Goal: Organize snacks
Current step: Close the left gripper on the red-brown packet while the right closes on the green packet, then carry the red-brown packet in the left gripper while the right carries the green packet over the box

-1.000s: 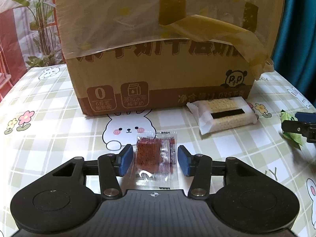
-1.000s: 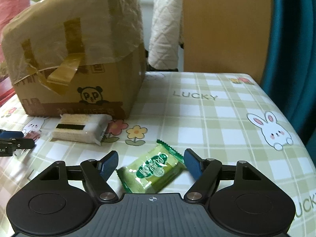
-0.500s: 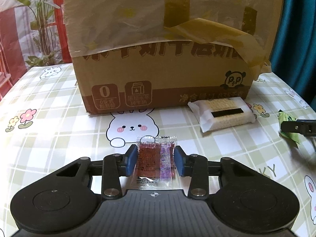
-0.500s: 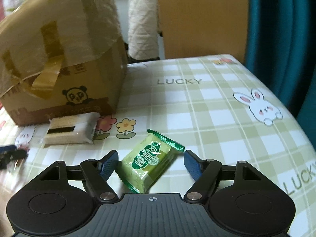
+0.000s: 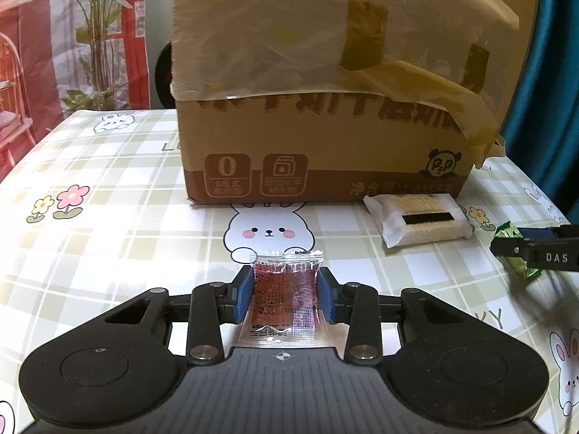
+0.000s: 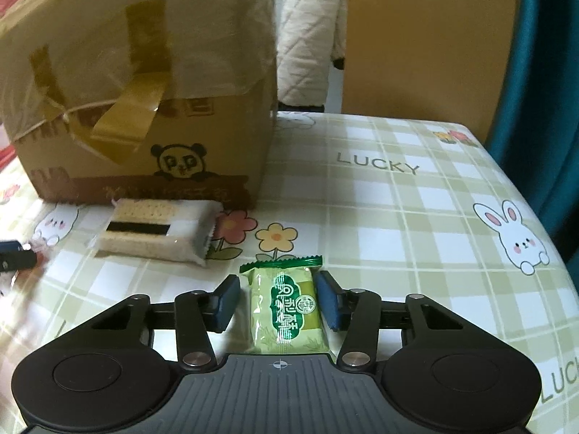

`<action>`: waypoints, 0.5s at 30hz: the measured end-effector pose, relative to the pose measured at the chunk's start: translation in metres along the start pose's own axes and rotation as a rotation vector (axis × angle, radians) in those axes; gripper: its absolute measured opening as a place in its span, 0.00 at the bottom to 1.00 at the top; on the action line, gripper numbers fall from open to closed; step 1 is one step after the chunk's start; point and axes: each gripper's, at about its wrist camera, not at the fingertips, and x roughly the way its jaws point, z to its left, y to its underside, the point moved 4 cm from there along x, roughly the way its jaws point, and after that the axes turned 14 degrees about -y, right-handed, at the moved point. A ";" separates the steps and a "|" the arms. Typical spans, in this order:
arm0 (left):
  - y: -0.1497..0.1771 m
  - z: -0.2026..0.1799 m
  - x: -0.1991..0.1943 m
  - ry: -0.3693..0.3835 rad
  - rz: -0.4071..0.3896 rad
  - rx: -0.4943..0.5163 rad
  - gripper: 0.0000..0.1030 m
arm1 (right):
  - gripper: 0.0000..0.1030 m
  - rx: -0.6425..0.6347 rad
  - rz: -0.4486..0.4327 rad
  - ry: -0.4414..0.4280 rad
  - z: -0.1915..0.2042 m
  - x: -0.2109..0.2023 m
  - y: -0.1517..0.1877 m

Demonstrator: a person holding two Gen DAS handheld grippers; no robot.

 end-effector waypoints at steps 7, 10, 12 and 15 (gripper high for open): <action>-0.001 0.001 -0.001 -0.002 0.000 -0.003 0.39 | 0.38 -0.025 -0.003 0.012 -0.002 -0.004 0.005; -0.002 0.000 -0.004 -0.002 -0.007 -0.003 0.39 | 0.33 -0.033 -0.006 0.001 -0.003 -0.007 0.005; -0.002 0.002 -0.006 -0.003 -0.013 -0.004 0.39 | 0.33 -0.031 -0.006 -0.018 -0.002 -0.009 0.006; -0.004 0.003 -0.009 -0.005 -0.021 -0.006 0.39 | 0.33 -0.031 -0.040 -0.035 0.001 -0.017 0.004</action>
